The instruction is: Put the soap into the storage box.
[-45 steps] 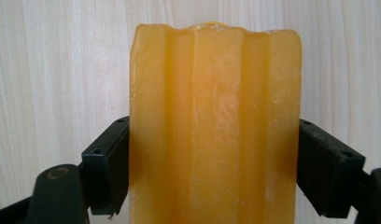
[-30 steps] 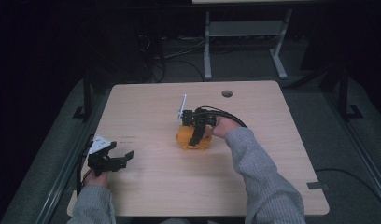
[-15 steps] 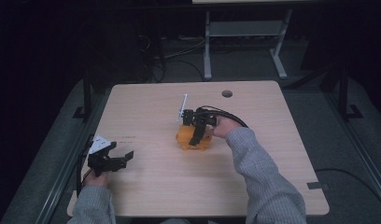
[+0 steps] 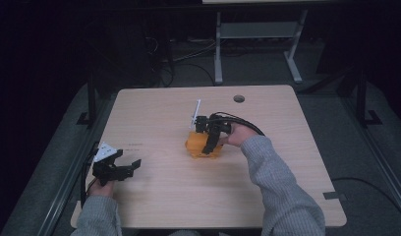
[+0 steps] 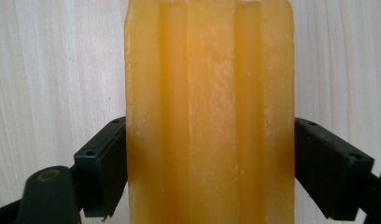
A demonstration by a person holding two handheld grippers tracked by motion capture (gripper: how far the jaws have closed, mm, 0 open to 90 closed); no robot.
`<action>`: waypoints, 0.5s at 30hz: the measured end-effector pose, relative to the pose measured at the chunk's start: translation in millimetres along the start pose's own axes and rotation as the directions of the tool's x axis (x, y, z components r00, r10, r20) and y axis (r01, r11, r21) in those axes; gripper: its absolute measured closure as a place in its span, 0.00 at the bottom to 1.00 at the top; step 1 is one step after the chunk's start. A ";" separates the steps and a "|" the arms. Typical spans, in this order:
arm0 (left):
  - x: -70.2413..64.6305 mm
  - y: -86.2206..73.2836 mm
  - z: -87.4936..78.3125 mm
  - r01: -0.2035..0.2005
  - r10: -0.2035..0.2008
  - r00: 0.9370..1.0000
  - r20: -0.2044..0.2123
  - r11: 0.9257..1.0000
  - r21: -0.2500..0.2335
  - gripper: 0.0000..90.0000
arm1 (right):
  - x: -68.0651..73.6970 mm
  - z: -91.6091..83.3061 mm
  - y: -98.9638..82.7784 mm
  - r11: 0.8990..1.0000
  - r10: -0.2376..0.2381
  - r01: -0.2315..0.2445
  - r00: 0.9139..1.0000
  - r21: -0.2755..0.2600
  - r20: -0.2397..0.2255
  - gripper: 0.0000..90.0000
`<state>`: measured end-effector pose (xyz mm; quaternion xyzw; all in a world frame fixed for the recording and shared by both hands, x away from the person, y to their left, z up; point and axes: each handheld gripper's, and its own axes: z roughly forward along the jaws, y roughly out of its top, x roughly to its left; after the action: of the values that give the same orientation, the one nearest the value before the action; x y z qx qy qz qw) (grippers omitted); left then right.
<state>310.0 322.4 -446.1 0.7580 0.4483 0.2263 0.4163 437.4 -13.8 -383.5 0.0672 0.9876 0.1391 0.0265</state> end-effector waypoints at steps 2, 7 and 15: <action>0.2 0.0 0.0 -0.001 0.001 1.000 0.001 1.000 0.003 0.15 | 0.3 -0.5 -0.3 1.000 -0.005 0.005 1.000 -0.002 0.001 0.21; 0.2 -0.1 0.1 0.002 -0.002 1.000 0.002 1.000 0.003 0.15 | 1.1 -1.1 -0.1 1.000 -0.018 0.018 1.000 -0.003 0.004 0.22; 0.4 -0.2 0.4 0.005 -0.005 1.000 0.003 1.000 0.000 0.15 | 0.9 -1.1 -0.2 1.000 -0.014 0.014 1.000 -0.004 0.003 0.22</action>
<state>310.4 322.6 -446.5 0.7572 0.4496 0.2241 0.4175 436.4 -14.1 -382.5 0.0604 0.9878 0.1407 0.0293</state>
